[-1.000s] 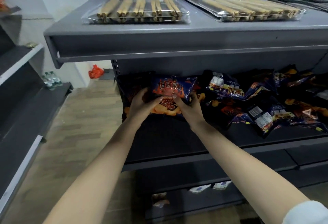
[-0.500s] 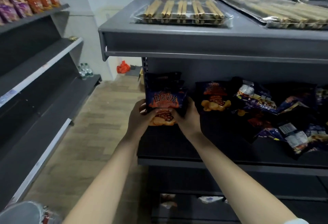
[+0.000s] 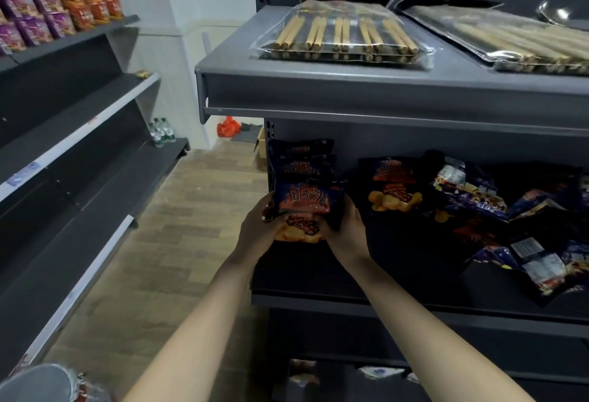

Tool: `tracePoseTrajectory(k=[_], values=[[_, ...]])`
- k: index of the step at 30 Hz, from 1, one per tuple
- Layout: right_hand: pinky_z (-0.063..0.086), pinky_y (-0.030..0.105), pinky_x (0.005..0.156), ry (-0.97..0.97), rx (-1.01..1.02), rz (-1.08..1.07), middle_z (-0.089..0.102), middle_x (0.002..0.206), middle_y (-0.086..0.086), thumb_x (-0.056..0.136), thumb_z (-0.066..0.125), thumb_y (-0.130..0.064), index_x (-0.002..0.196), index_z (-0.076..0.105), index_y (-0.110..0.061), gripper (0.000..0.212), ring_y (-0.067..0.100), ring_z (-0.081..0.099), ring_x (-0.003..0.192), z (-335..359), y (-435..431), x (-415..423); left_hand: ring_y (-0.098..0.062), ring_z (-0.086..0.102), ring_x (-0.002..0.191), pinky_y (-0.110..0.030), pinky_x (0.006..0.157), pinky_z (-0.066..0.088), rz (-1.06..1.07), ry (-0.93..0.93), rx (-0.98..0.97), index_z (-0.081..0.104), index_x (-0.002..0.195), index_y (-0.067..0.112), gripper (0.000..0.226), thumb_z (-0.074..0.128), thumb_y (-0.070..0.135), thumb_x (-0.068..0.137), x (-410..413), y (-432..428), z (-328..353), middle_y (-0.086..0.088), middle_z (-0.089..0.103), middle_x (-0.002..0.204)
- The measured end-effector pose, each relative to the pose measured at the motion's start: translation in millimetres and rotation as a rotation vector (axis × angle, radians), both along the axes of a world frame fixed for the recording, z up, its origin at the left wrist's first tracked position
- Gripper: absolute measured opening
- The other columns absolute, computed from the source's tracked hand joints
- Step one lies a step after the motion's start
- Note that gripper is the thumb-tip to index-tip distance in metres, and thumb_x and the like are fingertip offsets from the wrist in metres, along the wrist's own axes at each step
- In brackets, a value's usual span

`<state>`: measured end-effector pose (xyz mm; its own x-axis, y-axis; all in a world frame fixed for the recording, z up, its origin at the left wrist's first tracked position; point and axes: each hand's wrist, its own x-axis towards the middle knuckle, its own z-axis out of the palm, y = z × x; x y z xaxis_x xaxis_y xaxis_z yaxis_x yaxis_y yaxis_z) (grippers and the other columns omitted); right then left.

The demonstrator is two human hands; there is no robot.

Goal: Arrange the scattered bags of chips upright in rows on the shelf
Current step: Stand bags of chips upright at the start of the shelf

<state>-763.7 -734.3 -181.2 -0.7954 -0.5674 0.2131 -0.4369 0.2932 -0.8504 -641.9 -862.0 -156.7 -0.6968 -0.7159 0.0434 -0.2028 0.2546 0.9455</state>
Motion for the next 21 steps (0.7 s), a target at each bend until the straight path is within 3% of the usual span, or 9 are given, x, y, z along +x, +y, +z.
tracePoseTrajectory(k=[8, 11, 13, 15, 17, 19, 21], values=[[0.026, 0.017, 0.097, 0.031, 0.035, -0.003, 0.042, 0.139, 0.009, 0.086, 0.067, -0.026, 0.148, 0.024, -0.015, 0.077, 0.020, 0.038, 0.130, -1, 1, 2, -0.001, 0.055, 0.093, -0.017, 0.074, 0.045, 0.007, 0.053, 0.080, 0.047, 0.131, 0.025, 0.043, 0.061, 0.021, 0.090, 3, 5, -4, 0.002, 0.058, 0.115], [0.027, 0.018, 0.097, 0.024, 0.034, -0.018, 0.042, 0.138, 0.009, 0.087, 0.066, -0.027, 0.148, 0.023, -0.015, 0.076, 0.021, 0.039, 0.129, -1, 2, 5, 0.004, 0.056, 0.093, -0.012, 0.070, 0.045, 0.028, 0.071, 0.084, 0.047, 0.128, 0.032, 0.043, 0.064, 0.031, 0.088, 8, 6, -6, 0.004, 0.058, 0.118], [0.028, 0.021, 0.099, 0.026, 0.028, -0.038, 0.040, 0.138, 0.010, 0.088, 0.065, -0.030, 0.148, 0.023, -0.014, 0.076, 0.022, 0.039, 0.129, 0, 3, 7, 0.000, 0.053, 0.103, -0.015, 0.081, 0.044, 0.066, 0.055, -0.076, 0.042, 0.132, 0.032, 0.050, 0.063, 0.037, 0.087, 14, 8, -6, 0.005, 0.053, 0.125], [0.031, 0.026, 0.102, 0.040, 0.043, -0.041, 0.038, 0.139, 0.011, 0.088, 0.063, -0.031, 0.148, 0.021, -0.012, 0.076, 0.025, 0.037, 0.131, 2, 5, 8, -0.016, 0.043, 0.121, -0.029, 0.097, 0.038, 0.065, -0.023, -0.434, 0.038, 0.139, 0.021, 0.060, 0.063, 0.036, 0.086, 21, 8, -9, -0.002, 0.046, 0.136], [0.033, 0.033, 0.107, 0.063, 0.076, -0.032, 0.037, 0.140, 0.011, 0.089, 0.062, -0.033, 0.148, 0.021, -0.011, 0.075, 0.026, 0.035, 0.132, 3, 7, 8, -0.031, 0.042, 0.124, -0.043, 0.098, 0.037, 0.033, -0.124, -0.829, 0.041, 0.139, 0.013, 0.068, 0.065, 0.039, 0.081, 27, 5, -14, -0.011, 0.046, 0.137], [0.034, 0.041, 0.109, 0.087, 0.101, -0.029, 0.037, 0.140, 0.013, 0.089, 0.061, -0.033, 0.149, 0.021, -0.010, 0.075, 0.028, 0.034, 0.132, 4, 8, 9, -0.039, 0.045, 0.122, -0.049, 0.099, 0.038, 0.005, -0.192, -0.984, 0.045, 0.137, 0.010, 0.074, 0.067, 0.045, 0.075, 32, 6, -18, -0.016, 0.048, 0.135], [0.034, 0.043, 0.108, 0.104, 0.119, -0.029, 0.037, 0.140, 0.013, 0.089, 0.061, -0.033, 0.148, 0.022, -0.009, 0.075, 0.029, 0.034, 0.132, 5, 9, 11, -0.040, 0.045, 0.122, -0.050, 0.100, 0.036, -0.015, -0.237, -1.012, 0.044, 0.138, 0.011, 0.077, 0.067, 0.048, 0.075, 34, 8, -23, -0.017, 0.048, 0.136]])
